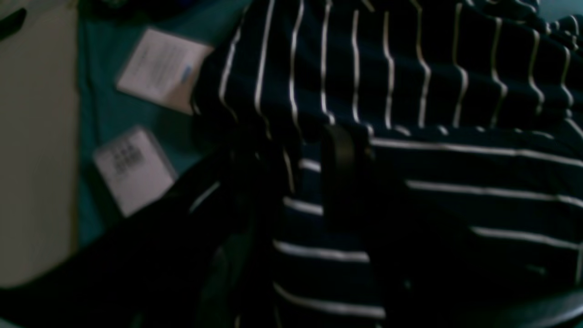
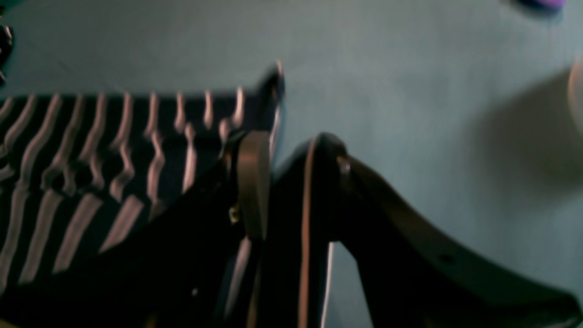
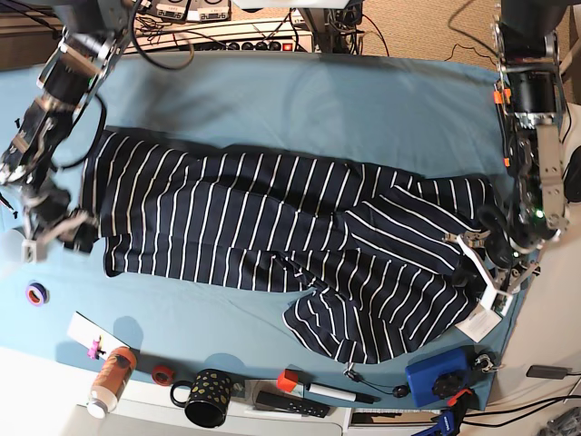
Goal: Layout the t-shirt on the table in an organized manner, then fold the t-shirt properly
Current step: 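Drag the shoulder with the left gripper across toward the shirt's hem, then release the fabric and reach the left gripper to the shirt's collar corner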
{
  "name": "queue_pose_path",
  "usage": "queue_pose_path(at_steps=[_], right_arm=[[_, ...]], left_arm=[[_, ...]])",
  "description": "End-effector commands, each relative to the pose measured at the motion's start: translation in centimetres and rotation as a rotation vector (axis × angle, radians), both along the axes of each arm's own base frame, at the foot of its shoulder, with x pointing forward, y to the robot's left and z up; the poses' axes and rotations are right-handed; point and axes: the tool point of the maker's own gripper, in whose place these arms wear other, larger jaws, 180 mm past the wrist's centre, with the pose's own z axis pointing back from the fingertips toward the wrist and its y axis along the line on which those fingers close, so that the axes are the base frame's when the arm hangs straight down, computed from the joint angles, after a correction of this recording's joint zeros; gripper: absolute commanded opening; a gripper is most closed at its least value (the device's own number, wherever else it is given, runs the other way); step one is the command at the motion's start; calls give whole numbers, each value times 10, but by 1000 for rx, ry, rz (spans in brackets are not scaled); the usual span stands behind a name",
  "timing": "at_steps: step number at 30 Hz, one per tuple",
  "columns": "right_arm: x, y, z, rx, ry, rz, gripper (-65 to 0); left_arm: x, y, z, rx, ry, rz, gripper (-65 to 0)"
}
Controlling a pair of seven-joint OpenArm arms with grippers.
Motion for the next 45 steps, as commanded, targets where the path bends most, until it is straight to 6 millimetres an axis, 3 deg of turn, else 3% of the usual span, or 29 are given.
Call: queue_pose_path(at_steps=[1,6,11,15,19,23,27,29,32,37,41,45], right_arm=[[13,-10,39,-4,-95,-1,-459],[31,-12,101,86,-206,42,-459],[24,-6,132,34,-195,98,-460],[-2,-3,160,-68,-220,111,-460],[-37,-17,168,-121,-234,60,-460],[-75,-47,152,-85,-219,-45,-460],[-112,-66,108,-34,-106,-131,-459],[-128,-65,78,-5,-14,-135,-452],[-147,-61,32,67,108,-136,-378],[-163,-46,-31,289,197,-155,-373],[-165,-22,-48,502,182,-121,-373],[-153,-8,-22,619,47,-58,-374]], left_arm=[[12,2,32,-9,-66,-4,-405],[2,-17,60,-25,-13,-73,-405],[-25,-17,57,11,3,-77,-405],[-67,3,58,39,-20,-17,-405],[-112,41,61,78,-38,97,-405],[-151,75,55,50,1,199,-405],[-173,93,54,40,16,238,-405],[-177,95,55,26,14,242,-405],[-177,93,56,15,14,237,-405],[-177,93,56,14,14,237,-405],[-176,93,56,14,10,237,-405],[-176,93,56,15,10,237,-405]])
